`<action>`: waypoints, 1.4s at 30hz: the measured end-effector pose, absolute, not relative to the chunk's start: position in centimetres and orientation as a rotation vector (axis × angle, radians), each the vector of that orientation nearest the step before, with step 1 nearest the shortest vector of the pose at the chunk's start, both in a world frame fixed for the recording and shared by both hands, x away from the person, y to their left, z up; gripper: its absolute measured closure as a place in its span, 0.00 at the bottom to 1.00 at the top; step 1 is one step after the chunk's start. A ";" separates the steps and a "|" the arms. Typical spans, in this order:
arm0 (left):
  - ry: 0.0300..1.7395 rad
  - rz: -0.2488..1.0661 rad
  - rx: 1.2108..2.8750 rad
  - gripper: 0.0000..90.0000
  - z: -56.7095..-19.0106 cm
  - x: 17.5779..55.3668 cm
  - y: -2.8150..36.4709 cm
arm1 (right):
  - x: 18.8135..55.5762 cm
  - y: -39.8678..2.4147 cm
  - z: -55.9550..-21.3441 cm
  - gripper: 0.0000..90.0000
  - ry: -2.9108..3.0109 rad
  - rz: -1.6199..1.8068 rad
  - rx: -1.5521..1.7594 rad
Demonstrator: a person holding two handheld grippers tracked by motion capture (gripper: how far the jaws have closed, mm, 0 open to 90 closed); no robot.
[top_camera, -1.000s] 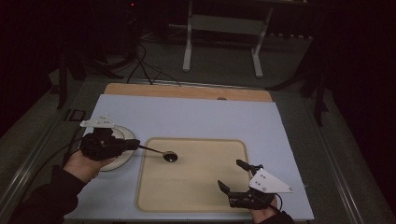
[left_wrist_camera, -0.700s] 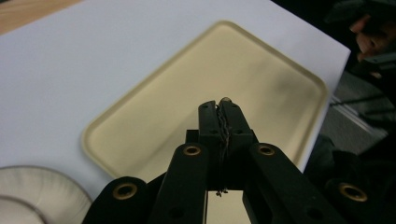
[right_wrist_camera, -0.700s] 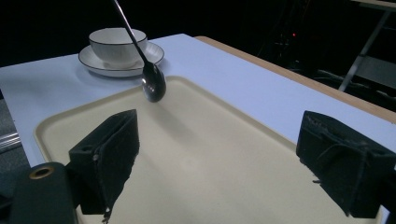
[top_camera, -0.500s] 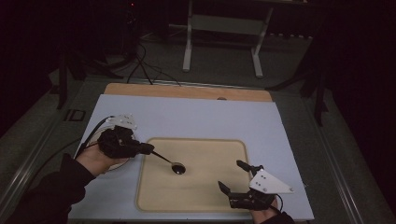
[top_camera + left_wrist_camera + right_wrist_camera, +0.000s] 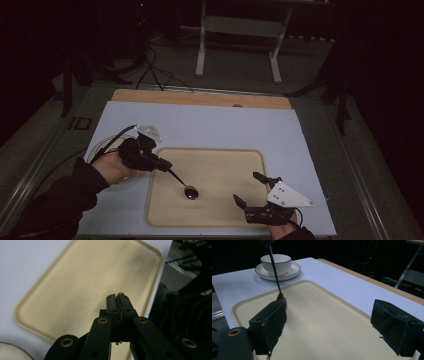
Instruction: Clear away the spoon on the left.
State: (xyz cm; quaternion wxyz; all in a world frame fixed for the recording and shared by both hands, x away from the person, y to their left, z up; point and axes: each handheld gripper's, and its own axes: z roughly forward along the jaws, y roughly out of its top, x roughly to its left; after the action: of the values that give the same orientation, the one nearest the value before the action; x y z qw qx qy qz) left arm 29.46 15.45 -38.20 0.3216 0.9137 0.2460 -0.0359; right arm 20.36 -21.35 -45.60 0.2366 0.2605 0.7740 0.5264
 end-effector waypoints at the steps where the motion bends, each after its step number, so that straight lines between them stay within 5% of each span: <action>1: 0.634 -0.108 2.412 0.99 -38.4 29.5 15.2 | 20.4 -21.4 -45.6 0.15 2.121 1.444 0.716; 17: 0.583 -0.269 2.491 0.99 -40.8 31.3 13.0 | 20.4 -21.4 -45.7 0.15 2.125 1.445 0.722; 42: 0.752 -0.199 2.266 0.93 -44.3 34.8 10.3 | 20.5 -21.4 -45.7 0.15 2.135 1.451 0.722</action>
State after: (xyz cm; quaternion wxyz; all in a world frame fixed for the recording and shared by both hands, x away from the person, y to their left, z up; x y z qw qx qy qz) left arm 34.82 10.30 -44.34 0.3645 0.8807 0.2924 -0.0772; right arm 20.50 -21.45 -45.69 0.2283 0.2622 0.7754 0.5271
